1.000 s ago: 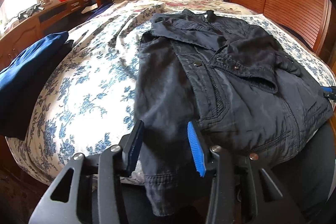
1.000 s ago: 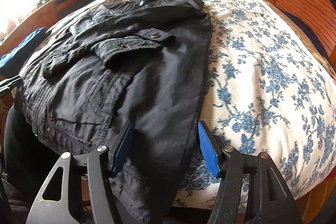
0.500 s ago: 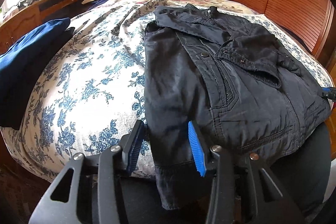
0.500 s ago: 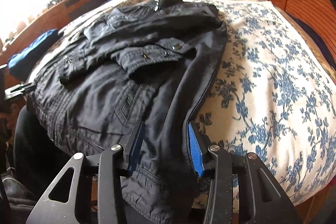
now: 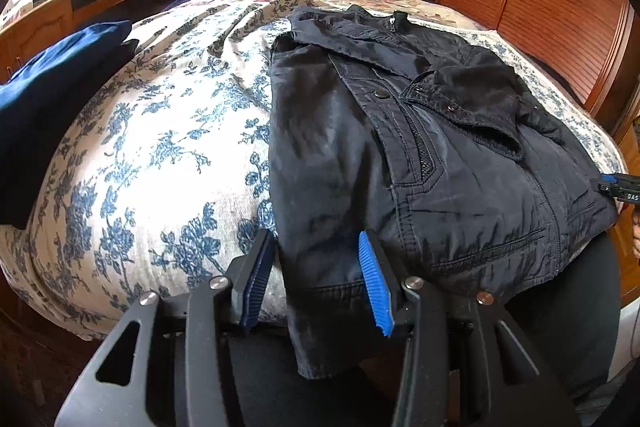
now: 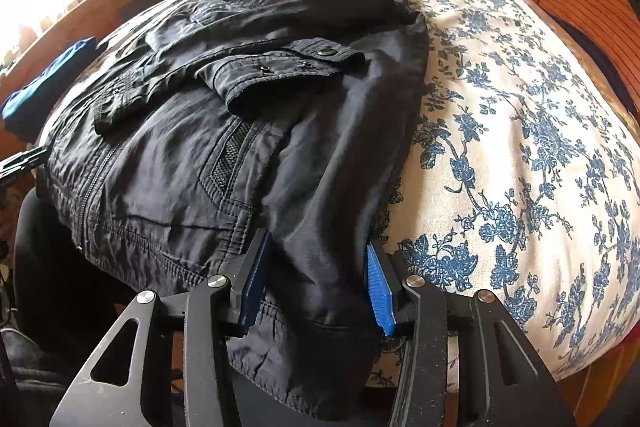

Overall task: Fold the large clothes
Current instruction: 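Grasp the black jacket hem with both tools, then lift the hem with both tools and fold it over toward the collar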

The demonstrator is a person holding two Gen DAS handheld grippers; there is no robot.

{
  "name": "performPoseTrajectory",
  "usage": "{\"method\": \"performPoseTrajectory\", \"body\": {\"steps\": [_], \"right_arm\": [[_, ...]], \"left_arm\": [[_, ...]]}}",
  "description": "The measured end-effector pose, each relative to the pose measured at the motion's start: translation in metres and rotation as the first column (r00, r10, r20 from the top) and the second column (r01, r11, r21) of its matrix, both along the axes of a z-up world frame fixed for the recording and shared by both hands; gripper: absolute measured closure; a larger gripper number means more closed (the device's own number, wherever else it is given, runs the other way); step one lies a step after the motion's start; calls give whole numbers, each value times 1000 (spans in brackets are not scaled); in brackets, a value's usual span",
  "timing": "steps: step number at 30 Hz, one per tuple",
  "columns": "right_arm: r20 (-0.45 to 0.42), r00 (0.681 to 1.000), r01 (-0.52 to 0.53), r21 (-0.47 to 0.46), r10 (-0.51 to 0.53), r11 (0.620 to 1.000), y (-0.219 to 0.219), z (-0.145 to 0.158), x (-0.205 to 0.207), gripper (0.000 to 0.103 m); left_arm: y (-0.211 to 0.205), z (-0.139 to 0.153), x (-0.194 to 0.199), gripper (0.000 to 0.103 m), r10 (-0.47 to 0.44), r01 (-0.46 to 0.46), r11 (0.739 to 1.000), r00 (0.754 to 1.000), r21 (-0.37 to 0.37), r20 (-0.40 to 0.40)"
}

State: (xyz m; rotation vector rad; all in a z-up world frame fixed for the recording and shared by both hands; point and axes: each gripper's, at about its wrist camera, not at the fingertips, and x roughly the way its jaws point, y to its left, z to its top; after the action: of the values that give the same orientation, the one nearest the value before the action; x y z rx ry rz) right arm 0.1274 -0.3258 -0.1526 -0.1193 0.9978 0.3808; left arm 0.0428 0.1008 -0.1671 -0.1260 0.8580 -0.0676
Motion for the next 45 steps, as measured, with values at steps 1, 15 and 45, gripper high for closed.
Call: {"method": "performPoseTrajectory", "body": {"steps": [1, 15, 45], "right_arm": [[3, 1000, 1, -1, -1, 1000, 1, 0, 0, 56], [42, 999, 22, 62, -24, 998, -4, 5, -2, 72], [409, 912, -134, 245, 23, 960, 2, 186, -35, 96]], "left_arm": [[0, 0, 0, 62, -3, 3, 1000, 1000, -2, 3], [0, -1, 1, 69, -7, 8, 1000, 1000, -17, 14], [-10, 225, -47, 101, -84, 75, 996, 909, 38, 409]]}}
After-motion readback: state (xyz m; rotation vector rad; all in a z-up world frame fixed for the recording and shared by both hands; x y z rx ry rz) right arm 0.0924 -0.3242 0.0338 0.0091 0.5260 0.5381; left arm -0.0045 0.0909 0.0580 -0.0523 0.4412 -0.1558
